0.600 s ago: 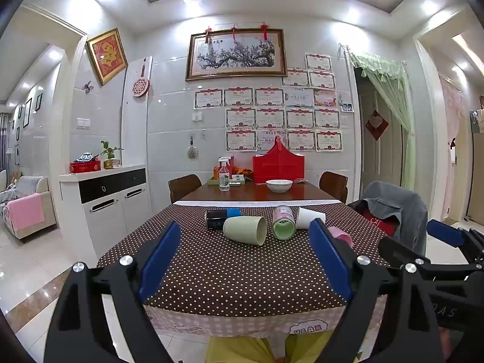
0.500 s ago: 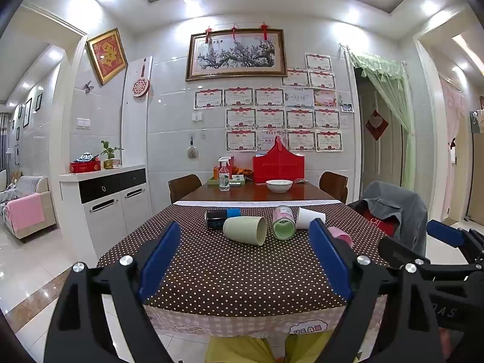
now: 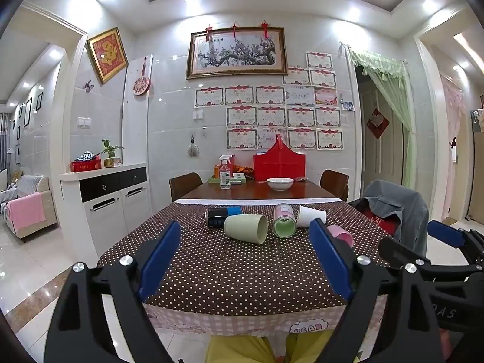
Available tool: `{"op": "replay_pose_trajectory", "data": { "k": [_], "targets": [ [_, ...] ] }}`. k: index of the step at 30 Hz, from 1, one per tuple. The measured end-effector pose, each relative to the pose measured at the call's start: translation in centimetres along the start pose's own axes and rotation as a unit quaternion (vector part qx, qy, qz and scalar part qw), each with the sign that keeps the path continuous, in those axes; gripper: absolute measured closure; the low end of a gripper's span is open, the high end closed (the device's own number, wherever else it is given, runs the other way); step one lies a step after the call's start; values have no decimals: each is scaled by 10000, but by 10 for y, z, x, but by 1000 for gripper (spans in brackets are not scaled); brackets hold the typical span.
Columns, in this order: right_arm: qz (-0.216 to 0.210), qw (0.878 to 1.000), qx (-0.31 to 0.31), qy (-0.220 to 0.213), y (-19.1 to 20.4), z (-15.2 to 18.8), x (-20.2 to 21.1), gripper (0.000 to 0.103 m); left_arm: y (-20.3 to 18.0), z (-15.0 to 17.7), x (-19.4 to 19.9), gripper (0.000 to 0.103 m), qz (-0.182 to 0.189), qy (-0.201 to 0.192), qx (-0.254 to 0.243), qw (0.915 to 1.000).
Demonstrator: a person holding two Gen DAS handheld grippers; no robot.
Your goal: Flip cup upside down
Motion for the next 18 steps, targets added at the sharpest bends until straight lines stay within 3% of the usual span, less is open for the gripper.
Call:
{"op": "replay_pose_trajectory", "data": {
  "k": [18],
  "targets": [
    [10, 10000, -31, 33, -2, 7, -3, 7, -3, 4, -7, 17, -10, 119, -87, 9999]
  ]
}}
Point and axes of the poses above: each gripper's, at about its wrist camera, not at the fingertips, and x roughly against the way its jaws point, y to its left, z to its underside, the point moved 1 cm from there along -x, roughly the way its jaws point, and after that the axes turned 12 degrees about -y, right-handed, at the moved point
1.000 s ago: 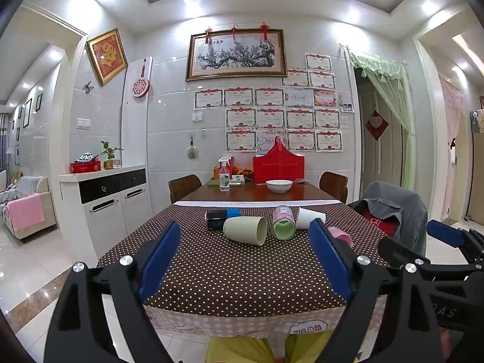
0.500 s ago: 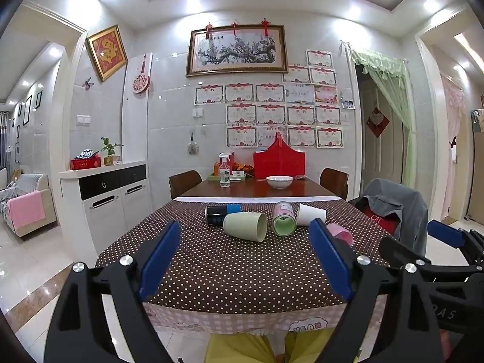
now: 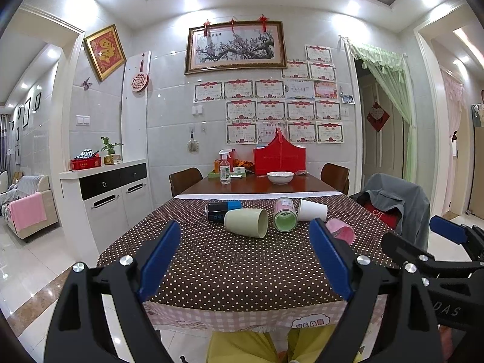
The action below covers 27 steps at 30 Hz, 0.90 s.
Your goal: Flip cup upside down
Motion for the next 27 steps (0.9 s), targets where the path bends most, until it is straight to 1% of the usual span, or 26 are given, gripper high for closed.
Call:
{"op": "replay_pose_trajectory", "data": {
  "k": [27],
  "targets": [
    [4, 10000, -10, 13, 0, 0, -1, 7, -2, 1, -1, 17, 3, 5, -7, 10000]
  ]
}}
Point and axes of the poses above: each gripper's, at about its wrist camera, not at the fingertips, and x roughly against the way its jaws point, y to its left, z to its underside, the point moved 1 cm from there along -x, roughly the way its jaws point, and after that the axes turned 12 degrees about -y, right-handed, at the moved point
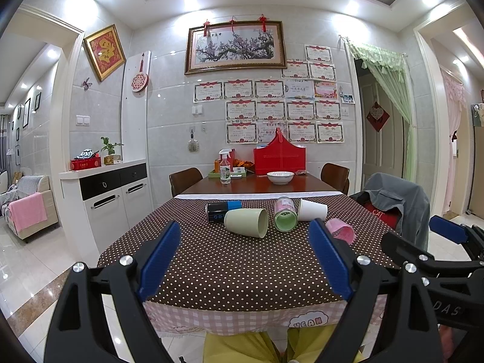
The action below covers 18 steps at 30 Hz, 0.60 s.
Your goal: Flip cup upside down
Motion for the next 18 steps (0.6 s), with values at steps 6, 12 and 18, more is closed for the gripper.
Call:
{"op": "replay_pose_trajectory", "data": {
  "k": [6, 12, 18],
  "targets": [
    [-11, 10000, -7, 9, 0, 0, 0, 7, -1, 0, 0, 17, -2, 6, 15, 10000],
    [-2, 10000, -1, 3, 0, 1, 0, 7, -1, 1, 0, 17, 15, 11, 14, 10000],
    [-6, 10000, -10, 15, 0, 1, 0, 7, -2, 3, -1, 17, 33, 34, 41, 10000]
  ]
}}
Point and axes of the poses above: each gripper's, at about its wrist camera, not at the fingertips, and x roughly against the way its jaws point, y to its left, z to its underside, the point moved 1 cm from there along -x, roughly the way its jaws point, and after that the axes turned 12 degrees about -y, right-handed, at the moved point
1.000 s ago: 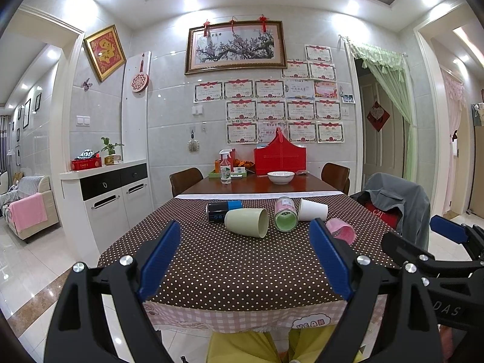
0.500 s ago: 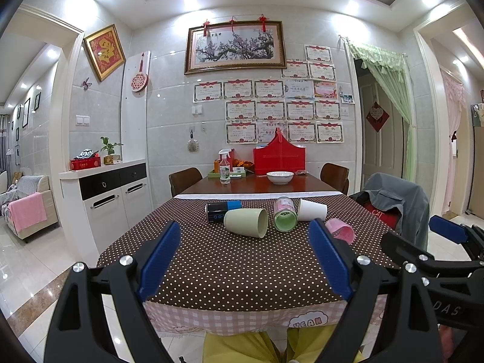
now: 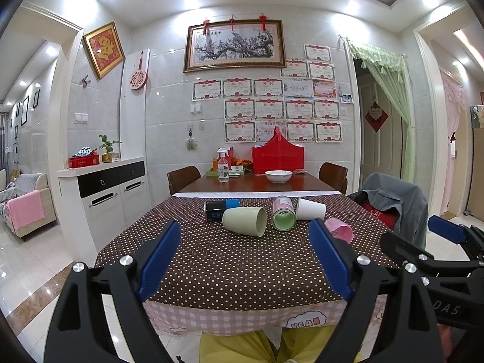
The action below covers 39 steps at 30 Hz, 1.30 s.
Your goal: Flip cup upside down
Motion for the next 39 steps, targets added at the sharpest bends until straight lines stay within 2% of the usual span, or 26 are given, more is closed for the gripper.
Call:
{"op": "replay_pose_trajectory", "data": {
  "k": [21, 29, 39],
  "targets": [
    [75, 9998, -98, 159, -3, 5, -11, 6, 5, 4, -10, 17, -29, 148, -3, 9999],
    [171, 9988, -165, 431, -5, 13, -37, 6, 9, 14, -35, 17, -64, 489, 72, 9988],
    [237, 9970, -78, 730, -7, 17, -90, 6, 16, 34, -100, 17, -206, 1149, 175, 9930]
  ]
}}
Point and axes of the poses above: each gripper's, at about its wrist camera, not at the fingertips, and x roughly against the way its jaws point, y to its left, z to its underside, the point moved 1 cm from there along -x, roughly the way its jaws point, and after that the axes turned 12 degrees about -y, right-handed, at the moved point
